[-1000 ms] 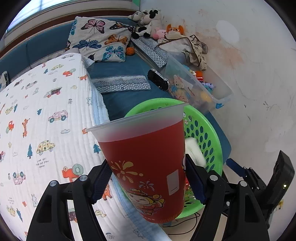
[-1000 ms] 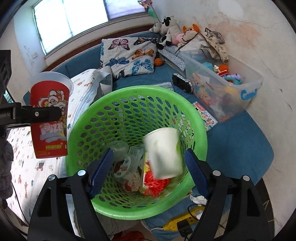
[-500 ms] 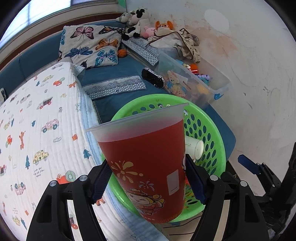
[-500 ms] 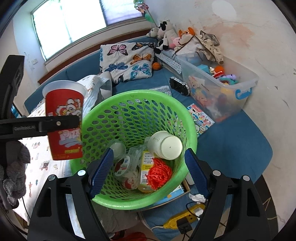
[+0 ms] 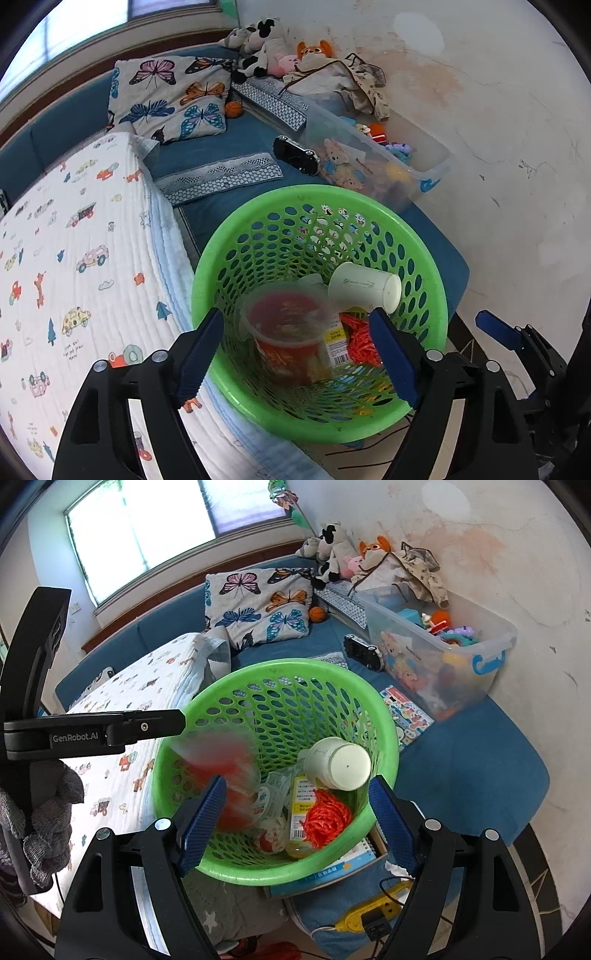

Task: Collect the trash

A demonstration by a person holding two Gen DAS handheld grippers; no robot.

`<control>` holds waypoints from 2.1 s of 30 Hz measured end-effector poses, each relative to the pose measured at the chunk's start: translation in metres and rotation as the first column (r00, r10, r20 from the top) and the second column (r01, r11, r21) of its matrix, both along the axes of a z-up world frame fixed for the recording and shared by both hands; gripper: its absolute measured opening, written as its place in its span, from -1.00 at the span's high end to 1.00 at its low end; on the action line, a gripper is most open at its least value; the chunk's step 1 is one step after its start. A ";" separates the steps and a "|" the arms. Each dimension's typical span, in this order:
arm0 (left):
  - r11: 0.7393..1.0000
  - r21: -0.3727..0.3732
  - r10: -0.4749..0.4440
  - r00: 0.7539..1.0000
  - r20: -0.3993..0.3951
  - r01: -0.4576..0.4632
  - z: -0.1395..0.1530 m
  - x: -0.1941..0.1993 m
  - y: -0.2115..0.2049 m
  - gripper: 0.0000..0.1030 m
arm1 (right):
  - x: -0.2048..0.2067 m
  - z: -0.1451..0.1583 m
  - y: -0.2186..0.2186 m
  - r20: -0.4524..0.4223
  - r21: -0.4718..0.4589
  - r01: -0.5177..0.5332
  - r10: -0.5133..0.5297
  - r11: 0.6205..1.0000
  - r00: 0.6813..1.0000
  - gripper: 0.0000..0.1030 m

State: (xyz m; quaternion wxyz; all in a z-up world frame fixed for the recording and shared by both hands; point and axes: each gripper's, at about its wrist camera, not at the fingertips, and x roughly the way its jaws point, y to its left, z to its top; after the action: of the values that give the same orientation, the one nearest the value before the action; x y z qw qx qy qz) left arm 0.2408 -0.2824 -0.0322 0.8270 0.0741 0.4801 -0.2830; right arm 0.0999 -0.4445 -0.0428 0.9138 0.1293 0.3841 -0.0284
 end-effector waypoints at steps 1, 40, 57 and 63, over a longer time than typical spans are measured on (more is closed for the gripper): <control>1.000 0.004 -0.004 1.000 0.012 0.004 0.001 -0.002 0.000 -0.55 | -0.001 0.000 0.001 0.000 0.000 0.001 -0.001 1.000 1.000 -0.53; 0.990 -0.053 0.142 0.951 0.274 -0.133 0.061 -0.094 0.125 -0.86 | -0.055 0.031 0.084 0.070 -0.067 -0.087 0.092 0.994 0.993 -0.71; 0.980 -0.070 0.199 0.906 0.374 -0.187 0.077 -0.150 0.201 -0.86 | -0.080 0.046 0.128 0.105 -0.068 -0.110 0.116 0.992 0.988 -0.77; 0.973 -0.087 0.232 0.888 0.397 -0.215 0.075 -0.165 0.224 -0.86 | -0.089 0.051 0.147 0.112 -0.098 -0.112 0.123 0.989 0.986 -0.79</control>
State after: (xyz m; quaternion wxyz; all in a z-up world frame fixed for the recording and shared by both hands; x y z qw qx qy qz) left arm 0.0761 -0.0585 0.0426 0.9367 0.0587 0.2980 -0.1741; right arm 0.0112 -0.2978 0.0080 0.9399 0.0658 0.3347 0.0158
